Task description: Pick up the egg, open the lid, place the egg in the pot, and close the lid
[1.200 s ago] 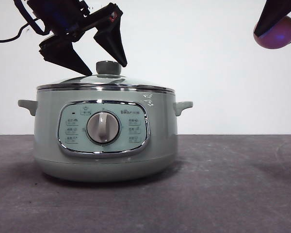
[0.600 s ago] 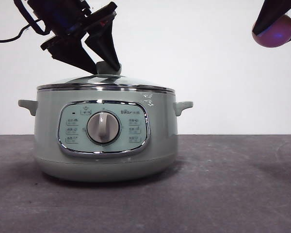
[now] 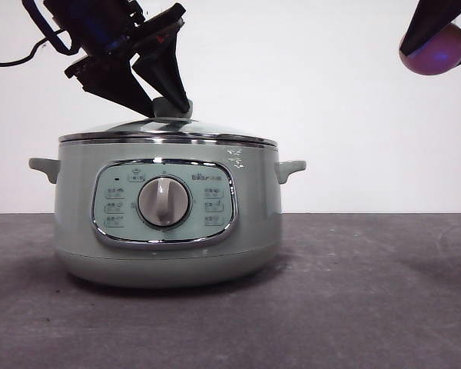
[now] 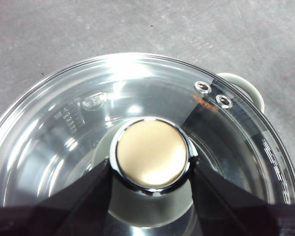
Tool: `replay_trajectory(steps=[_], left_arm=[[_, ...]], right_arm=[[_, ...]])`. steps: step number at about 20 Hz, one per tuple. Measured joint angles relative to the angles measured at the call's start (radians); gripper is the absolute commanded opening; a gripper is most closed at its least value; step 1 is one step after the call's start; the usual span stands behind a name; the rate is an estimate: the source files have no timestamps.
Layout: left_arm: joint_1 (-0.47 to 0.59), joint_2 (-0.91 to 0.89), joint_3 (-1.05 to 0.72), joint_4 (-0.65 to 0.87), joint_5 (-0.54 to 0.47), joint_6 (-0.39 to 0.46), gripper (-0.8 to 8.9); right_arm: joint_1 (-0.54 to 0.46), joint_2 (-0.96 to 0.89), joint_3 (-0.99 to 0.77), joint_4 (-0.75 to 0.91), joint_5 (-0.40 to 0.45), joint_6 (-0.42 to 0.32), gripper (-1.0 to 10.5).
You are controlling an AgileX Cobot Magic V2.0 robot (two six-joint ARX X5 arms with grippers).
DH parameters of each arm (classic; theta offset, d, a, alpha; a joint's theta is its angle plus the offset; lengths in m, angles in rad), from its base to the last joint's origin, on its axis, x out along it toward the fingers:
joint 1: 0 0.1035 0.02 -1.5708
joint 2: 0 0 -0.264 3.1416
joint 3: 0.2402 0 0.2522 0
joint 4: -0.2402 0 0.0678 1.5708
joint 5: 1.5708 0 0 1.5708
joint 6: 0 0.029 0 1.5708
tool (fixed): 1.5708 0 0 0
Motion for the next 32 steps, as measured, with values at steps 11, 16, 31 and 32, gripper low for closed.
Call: replay_trajectory(steps=[11, 16, 31, 32], left_arm=[[0.0, -0.259, -0.005, -0.096, -0.019, -0.001, -0.08], [0.001, -0.493, -0.005, -0.233, -0.084, -0.001, -0.08], [0.001, -0.813, -0.005, -0.546, -0.164, -0.032, -0.08], [0.001, -0.815, -0.005, -0.557, -0.164, -0.035, -0.08]], right_arm=[[0.001, 0.034, 0.0, 0.114, -0.081, 0.0, -0.2], [0.067, 0.239, 0.104, 0.162, -0.104, -0.002, -0.2], [0.241, 1.026, 0.632, 0.276, -0.101, -0.157, -0.2], [0.245, 1.05, 0.632, 0.287, -0.1, -0.167, -0.2]])
